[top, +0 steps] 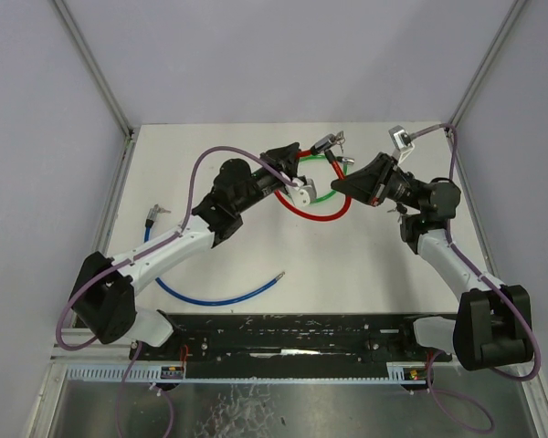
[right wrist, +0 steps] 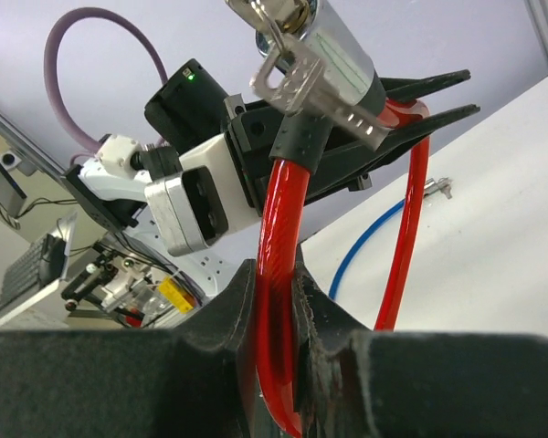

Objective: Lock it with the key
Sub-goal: Lock the lock.

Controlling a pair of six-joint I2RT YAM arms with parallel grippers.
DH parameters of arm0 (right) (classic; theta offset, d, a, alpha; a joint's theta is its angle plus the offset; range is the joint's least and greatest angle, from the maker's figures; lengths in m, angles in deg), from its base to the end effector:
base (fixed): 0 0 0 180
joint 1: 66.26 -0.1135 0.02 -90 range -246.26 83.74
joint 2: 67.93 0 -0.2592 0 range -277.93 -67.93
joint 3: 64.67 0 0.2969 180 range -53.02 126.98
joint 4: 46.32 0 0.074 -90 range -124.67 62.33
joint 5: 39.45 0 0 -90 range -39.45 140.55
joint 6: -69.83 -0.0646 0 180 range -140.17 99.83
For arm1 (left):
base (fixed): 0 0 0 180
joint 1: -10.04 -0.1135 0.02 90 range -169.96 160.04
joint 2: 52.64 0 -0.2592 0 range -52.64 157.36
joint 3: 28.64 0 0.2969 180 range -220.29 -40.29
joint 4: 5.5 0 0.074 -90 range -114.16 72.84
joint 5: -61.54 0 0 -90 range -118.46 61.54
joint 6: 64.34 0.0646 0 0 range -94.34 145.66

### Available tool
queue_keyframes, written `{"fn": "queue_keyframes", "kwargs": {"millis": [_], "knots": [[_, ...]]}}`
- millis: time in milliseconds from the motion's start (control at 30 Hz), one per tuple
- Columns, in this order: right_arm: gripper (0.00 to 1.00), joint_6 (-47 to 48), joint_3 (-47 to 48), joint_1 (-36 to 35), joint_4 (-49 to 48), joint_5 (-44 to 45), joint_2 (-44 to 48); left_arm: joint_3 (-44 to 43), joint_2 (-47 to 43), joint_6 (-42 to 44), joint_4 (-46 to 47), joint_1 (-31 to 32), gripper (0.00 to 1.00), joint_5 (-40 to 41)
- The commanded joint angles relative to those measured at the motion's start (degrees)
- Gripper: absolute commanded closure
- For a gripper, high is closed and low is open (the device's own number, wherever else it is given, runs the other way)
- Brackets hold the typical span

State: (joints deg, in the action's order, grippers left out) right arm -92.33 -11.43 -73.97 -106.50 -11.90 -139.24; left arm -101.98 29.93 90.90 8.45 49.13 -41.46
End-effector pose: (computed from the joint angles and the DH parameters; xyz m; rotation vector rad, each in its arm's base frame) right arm 0.2859 0.0965 0.3366 -0.5300 1.3421 1.6289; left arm 0.3137 -0.2736 0.3342 1.2833 0.7644 0.1997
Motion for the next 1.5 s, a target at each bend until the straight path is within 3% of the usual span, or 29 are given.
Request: {"fn": "queue_keyframes", "kwargs": {"millis": [0, 167, 300, 467, 733, 933, 1100, 1467], "knots": [[1.0, -5.46, 3.09, 0.84, -3.63, 1.28, 2.83, 0.63, -1.5, 6.6, -2.87, 0.39, 1.0, 0.71], [1.0, 5.71, 4.57, 0.85, 14.27, 2.26, 2.58, -0.04, -2.91, 3.92, -3.8, 0.42, 1.0, -2.92], [1.0, 7.57, 3.58, 1.01, 9.24, 2.19, 1.26, -0.39, -3.35, 7.0, -6.47, 1.51, 1.0, -2.13], [1.0, 23.87, 0.92, 1.08, 9.86, 3.52, -0.71, 0.1, -0.51, 12.55, -8.38, 4.16, 1.0, 1.97], [1.0, 32.83, -1.92, 3.44, -6.77, 4.75, -11.88, 3.53, 4.98, 16.85, -1.17, 7.06, 1.0, 7.92], [1.0, 35.76, -1.77, 4.43, -25.05, 1.69, -27.05, 6.36, 10.21, 20.63, 5.76, 9.11, 1.0, 13.03], [1.0, 39.08, -1.31, 4.46, -25.22, 0.96, -34.67, 7.69, 15.22, 22.09, 9.3, 11.67, 1.0, 16.31], [1.0, 44.84, -3.31, 4.63, -25.38, 5.05, -35.35, 11.56, 21.2, 24.07, 21.24, 16.06, 1.0, 20.24]]}}
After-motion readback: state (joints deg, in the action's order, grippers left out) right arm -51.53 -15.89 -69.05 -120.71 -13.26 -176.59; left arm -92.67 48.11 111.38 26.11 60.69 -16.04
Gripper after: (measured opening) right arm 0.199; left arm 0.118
